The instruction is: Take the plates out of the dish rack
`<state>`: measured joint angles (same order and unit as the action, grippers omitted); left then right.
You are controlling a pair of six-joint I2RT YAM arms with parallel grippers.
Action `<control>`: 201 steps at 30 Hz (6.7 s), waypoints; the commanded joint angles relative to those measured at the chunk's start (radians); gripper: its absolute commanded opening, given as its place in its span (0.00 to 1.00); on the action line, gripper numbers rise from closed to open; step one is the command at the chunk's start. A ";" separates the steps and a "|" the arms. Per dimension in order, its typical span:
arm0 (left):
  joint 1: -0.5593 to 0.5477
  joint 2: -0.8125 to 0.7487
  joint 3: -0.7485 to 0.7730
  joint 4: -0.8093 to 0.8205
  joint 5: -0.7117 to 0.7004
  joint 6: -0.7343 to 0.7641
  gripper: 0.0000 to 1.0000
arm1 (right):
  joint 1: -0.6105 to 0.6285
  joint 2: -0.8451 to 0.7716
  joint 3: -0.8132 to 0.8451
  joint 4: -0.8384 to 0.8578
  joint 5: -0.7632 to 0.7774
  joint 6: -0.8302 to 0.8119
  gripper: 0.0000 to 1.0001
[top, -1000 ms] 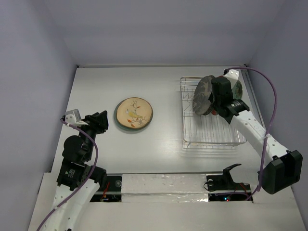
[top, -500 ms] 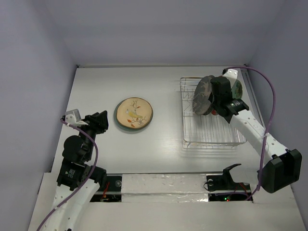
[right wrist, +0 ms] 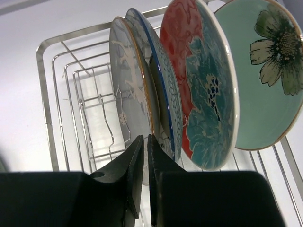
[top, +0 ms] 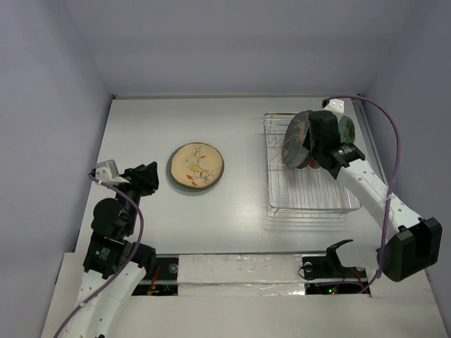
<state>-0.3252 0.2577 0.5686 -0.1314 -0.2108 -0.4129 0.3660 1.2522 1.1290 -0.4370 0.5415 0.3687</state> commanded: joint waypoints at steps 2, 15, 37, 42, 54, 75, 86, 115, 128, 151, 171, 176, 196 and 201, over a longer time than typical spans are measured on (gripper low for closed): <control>0.006 0.003 -0.006 0.049 0.004 0.002 0.41 | -0.009 0.056 0.060 0.027 -0.003 -0.019 0.15; 0.006 0.003 -0.004 0.050 0.004 0.002 0.41 | -0.009 0.026 0.058 -0.006 0.065 -0.010 0.29; 0.006 -0.002 -0.006 0.050 0.004 0.002 0.41 | -0.009 0.081 0.077 -0.011 0.077 -0.027 0.26; 0.006 -0.003 -0.004 0.049 0.004 0.002 0.41 | -0.009 0.136 0.072 0.000 0.089 -0.017 0.38; 0.006 -0.005 -0.004 0.050 0.004 0.002 0.41 | -0.030 0.240 0.095 0.050 0.123 -0.063 0.28; 0.006 -0.011 -0.004 0.050 0.004 0.000 0.41 | 0.037 -0.060 0.319 -0.010 -0.001 -0.088 0.00; 0.006 -0.003 -0.003 0.047 0.004 0.002 0.41 | 0.283 0.027 0.100 0.534 -0.395 0.241 0.00; 0.006 -0.014 -0.006 0.047 0.004 0.000 0.41 | 0.416 0.639 -0.067 1.144 -0.563 0.835 0.00; 0.006 -0.025 -0.004 0.049 0.004 0.000 0.41 | 0.436 0.610 -0.018 0.818 -0.499 0.656 0.70; 0.006 -0.026 -0.004 0.050 0.004 0.000 0.41 | 0.436 0.563 0.223 0.182 -0.267 0.243 0.88; -0.012 -0.061 -0.004 0.047 0.004 0.000 0.07 | 0.116 -0.166 -0.072 -0.089 0.284 0.187 0.73; -0.012 -0.067 -0.003 0.046 0.004 0.002 0.33 | 0.039 -0.073 -0.081 -0.045 0.233 0.144 0.72; -0.021 -0.074 -0.001 0.046 0.004 0.005 0.40 | -0.035 0.151 0.130 -0.012 0.204 -0.028 0.00; -0.021 -0.075 -0.001 0.044 0.004 0.002 0.40 | -0.035 0.119 0.235 -0.077 0.203 -0.065 0.00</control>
<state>-0.3405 0.1978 0.5652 -0.1314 -0.2108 -0.4137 0.3405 1.4300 1.2297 -0.5480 0.6846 0.3168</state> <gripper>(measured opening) 0.401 0.154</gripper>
